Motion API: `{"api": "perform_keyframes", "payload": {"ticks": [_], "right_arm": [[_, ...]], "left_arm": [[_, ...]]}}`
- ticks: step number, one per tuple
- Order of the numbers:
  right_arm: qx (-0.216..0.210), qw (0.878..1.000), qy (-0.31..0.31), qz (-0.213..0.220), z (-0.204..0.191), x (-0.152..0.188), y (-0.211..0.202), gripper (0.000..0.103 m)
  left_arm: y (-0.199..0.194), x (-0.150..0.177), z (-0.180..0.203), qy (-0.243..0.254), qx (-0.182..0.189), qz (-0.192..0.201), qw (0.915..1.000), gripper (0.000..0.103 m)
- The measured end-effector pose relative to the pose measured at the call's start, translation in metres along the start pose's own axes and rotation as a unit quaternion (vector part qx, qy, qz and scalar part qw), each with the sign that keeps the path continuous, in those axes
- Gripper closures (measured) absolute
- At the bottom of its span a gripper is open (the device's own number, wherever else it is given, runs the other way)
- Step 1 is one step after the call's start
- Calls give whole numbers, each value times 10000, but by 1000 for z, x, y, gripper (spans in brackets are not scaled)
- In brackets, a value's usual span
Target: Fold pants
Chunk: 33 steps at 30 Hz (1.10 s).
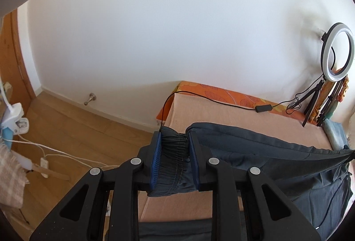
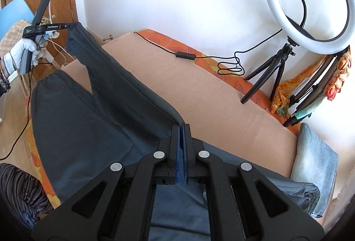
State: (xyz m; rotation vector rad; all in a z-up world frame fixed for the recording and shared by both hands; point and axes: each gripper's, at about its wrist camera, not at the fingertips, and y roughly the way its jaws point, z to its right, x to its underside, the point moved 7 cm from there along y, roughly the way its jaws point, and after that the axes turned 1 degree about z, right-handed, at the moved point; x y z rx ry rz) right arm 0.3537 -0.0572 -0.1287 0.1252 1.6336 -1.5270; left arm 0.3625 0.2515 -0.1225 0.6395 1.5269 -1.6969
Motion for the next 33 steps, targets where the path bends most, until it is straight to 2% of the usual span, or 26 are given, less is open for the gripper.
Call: {"api": "perform_keyframes", "payload": {"ticks": [7, 15, 17, 21, 25, 28, 31, 33], "right_arm": [[-138, 9997, -3, -188, -39, 45, -22, 100], [-287, 9982, -77, -515, -78, 105, -37, 100], [-293, 9978, -121, -581, -83, 116, -38, 100], [-272, 9974, -166, -650, -91, 131, -37, 100], [-230, 9973, -147, -684, -91, 141, -35, 100], [-199, 9973, -129, -701, -90, 147, -35, 100], [-232, 9972, -33, -711, -90, 150, -33, 100], [-230, 9973, -19, -702, -91, 151, -32, 100]], "left_arm": [[-33, 56, -17, -284, 135, 62, 9995, 81], [-67, 118, -14, -96, 228, -15, 9997, 80], [-71, 134, -13, -31, 232, -151, 9996, 76], [-77, 162, -18, -92, 133, -385, 9991, 74], [-85, 182, -29, -655, 309, -547, 9959, 74], [-95, 187, -36, -1180, 621, -510, 9898, 74], [-96, 191, -40, -1812, 964, -586, 9769, 69], [-93, 190, -44, -2256, 1147, -624, 9654, 69]]}}
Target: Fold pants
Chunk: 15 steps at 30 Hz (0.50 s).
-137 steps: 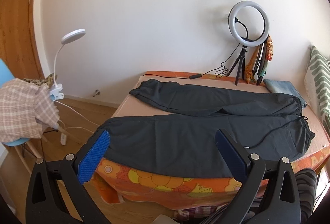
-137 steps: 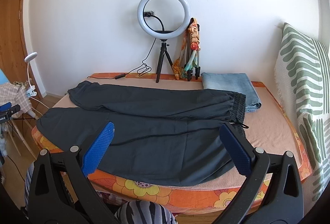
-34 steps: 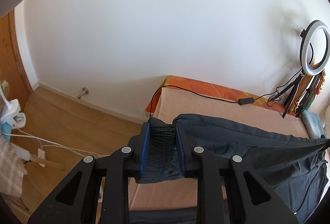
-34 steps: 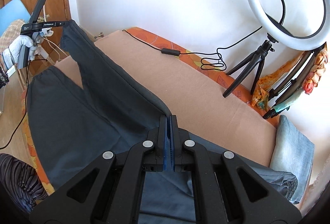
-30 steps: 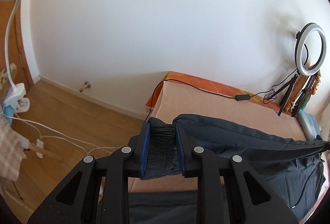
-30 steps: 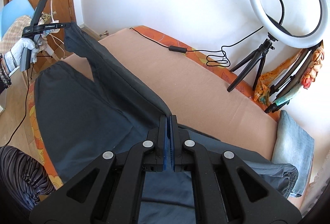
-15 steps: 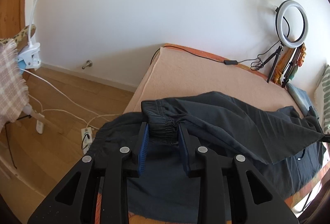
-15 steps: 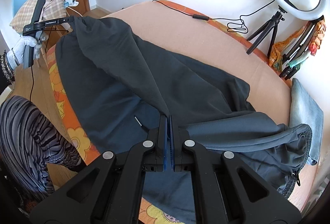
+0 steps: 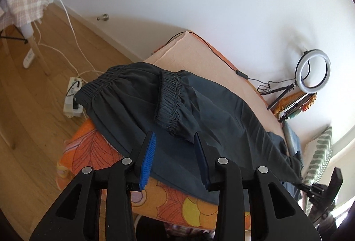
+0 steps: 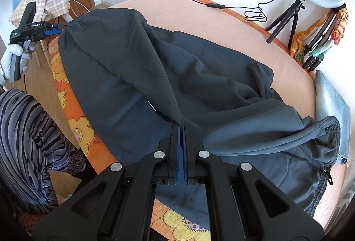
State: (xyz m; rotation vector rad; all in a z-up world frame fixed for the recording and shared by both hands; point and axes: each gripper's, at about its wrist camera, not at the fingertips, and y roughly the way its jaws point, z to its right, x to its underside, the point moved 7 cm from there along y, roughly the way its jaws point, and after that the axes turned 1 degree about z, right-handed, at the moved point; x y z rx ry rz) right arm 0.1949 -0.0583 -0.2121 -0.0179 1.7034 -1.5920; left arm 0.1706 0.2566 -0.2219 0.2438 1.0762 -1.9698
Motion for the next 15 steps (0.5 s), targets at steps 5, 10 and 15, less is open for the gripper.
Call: {"api": "perform_keyframes", "payload": {"ticks": [5, 10, 15], "right_arm": [[-10, 10000, 14, -10, 0, 2, 2, 100], [-28, 10000, 90, -30, 3, 6, 5, 100], [4, 10000, 20, -44, 2, 8, 8, 100]], "left_arm": [[13, -1, 0, -805, 239, 20, 9965, 58], [27, -4, -2, -1001, -90, 115, 9949, 59], [38, -1, -17, -1182, -444, 200, 9918, 87]]}}
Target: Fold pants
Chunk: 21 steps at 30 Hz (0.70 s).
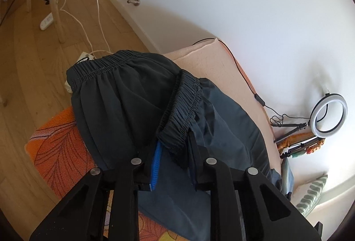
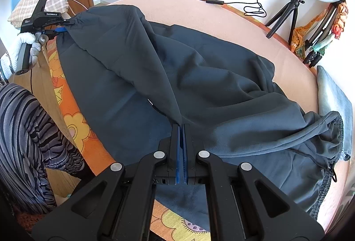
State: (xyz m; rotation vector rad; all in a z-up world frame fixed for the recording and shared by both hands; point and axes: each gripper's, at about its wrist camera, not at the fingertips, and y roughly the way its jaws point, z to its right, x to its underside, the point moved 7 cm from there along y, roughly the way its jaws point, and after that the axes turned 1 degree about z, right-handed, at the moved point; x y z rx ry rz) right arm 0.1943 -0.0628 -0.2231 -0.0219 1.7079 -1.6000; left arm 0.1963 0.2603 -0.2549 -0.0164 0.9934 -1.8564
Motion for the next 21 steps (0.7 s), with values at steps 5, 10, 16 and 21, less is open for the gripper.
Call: {"api": "perform_keyframes", "payload": {"ticks": [5, 10, 16, 21], "right_arm": [[23, 10000, -60, 8, -4, -2, -1, 100], [-41, 9997, -204, 160, -19, -17, -10, 100], [-205, 9983, -459, 300, -51, -38, -14, 100], [-194, 9965, -764, 263, -75, -43, -8, 100]], "left_arm": [[-8, -7, -5, 278, -20, 244, 9993, 94], [-24, -27, -14, 448, -54, 441, 9980, 95], [-35, -53, -28, 631, -175, 484, 9967, 95], [-34, -64, -44, 454, -96, 413, 9981, 95]]}}
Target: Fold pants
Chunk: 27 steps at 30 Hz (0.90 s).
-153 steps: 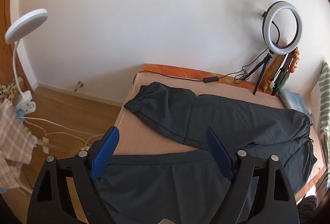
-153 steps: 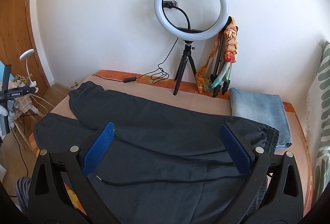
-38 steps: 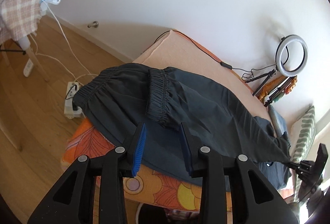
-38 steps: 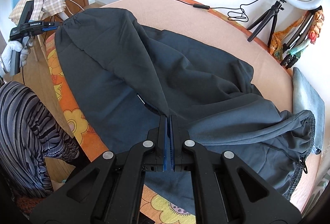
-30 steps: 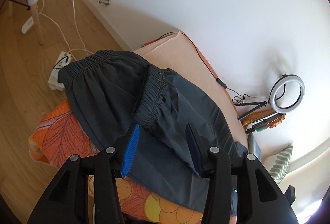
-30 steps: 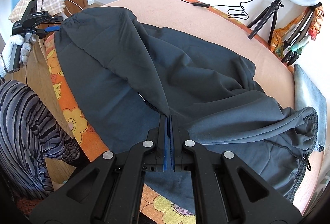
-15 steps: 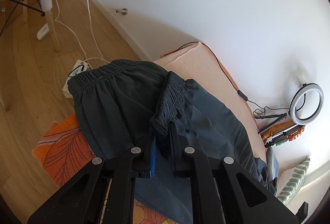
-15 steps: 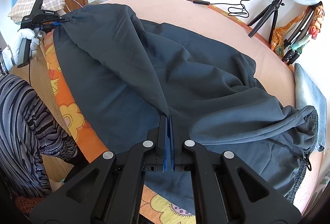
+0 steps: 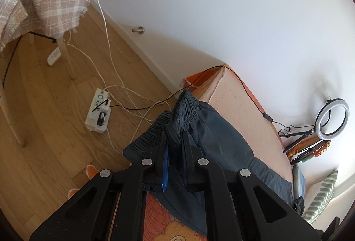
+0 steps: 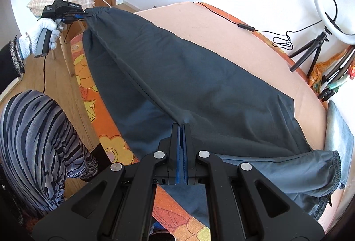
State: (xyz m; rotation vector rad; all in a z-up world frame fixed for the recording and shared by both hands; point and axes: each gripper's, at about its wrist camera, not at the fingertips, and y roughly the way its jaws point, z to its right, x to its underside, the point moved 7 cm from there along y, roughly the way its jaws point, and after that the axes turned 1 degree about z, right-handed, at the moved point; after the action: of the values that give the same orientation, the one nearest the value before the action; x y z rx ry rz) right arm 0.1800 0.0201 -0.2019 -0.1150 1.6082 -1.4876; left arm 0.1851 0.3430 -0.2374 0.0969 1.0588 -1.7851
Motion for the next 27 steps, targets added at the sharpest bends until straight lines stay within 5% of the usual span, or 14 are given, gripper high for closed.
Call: {"api": "perform_keyframes", "payload": {"ticks": [11, 23, 25, 27], "right_arm": [[-208, 9992, 165, -283, -9, 25, 11, 100], [-588, 9917, 1116, -258, -3, 51, 26, 100], [-688, 9888, 1308, -213, 0, 52, 22, 93], [-698, 9864, 1485, -109, 3, 54, 14, 74]], "left_arm": [[15, 20, -16, 250, -344, -296, 9987, 95], [-8, 6, -2, 803, -995, -247, 9915, 81], [-15, 3, 3, 935, -1037, -190, 9900, 78], [-23, 0, 10, 1075, -1077, -91, 9883, 77]]}}
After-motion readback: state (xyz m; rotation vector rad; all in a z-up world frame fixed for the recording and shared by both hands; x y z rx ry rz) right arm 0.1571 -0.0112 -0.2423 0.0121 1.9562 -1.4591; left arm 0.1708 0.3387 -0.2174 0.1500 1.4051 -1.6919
